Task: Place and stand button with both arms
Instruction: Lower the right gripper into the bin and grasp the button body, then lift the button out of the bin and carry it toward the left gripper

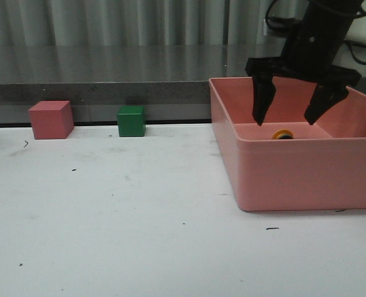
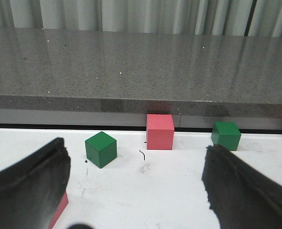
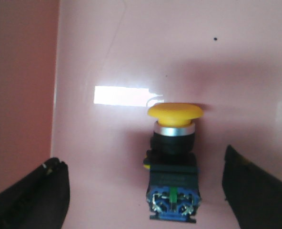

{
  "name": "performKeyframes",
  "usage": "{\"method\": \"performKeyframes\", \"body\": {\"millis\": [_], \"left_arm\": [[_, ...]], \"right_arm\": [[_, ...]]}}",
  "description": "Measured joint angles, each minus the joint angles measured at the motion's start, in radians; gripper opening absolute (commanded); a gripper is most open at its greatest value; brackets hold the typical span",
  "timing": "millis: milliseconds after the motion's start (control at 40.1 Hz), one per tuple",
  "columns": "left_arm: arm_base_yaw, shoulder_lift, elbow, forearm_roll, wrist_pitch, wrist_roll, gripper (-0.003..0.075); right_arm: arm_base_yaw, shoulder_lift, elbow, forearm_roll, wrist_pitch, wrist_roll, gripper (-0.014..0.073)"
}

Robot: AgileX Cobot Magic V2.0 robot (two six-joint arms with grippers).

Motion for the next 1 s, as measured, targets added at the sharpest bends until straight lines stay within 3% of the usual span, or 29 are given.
{"method": "performKeyframes", "body": {"millis": [125, 399, 524, 798, 998], "left_arm": [[0.000, 0.000, 0.000, 0.000, 0.000, 0.000, 0.0545], [0.000, 0.000, 0.000, 0.000, 0.000, 0.000, 0.0545], [0.000, 0.000, 0.000, 0.000, 0.000, 0.000, 0.0545], [0.000, 0.000, 0.000, 0.000, 0.000, 0.000, 0.0545], [0.000, 0.000, 0.000, 0.000, 0.000, 0.000, 0.0545]], "right_arm": [[-0.021, 0.075, -0.037, 0.000, 0.015, 0.015, 0.0631], [-0.032, 0.131, -0.037, 0.000, 0.021, 0.018, 0.0296], [-0.032, 0.133, -0.039, 0.000, 0.021, 0.018, 0.0183], [-0.032, 0.104, -0.039, 0.000, 0.046, 0.021, 0.0170], [-0.027, -0.049, -0.039, 0.000, 0.049, 0.021, 0.0170]]}}
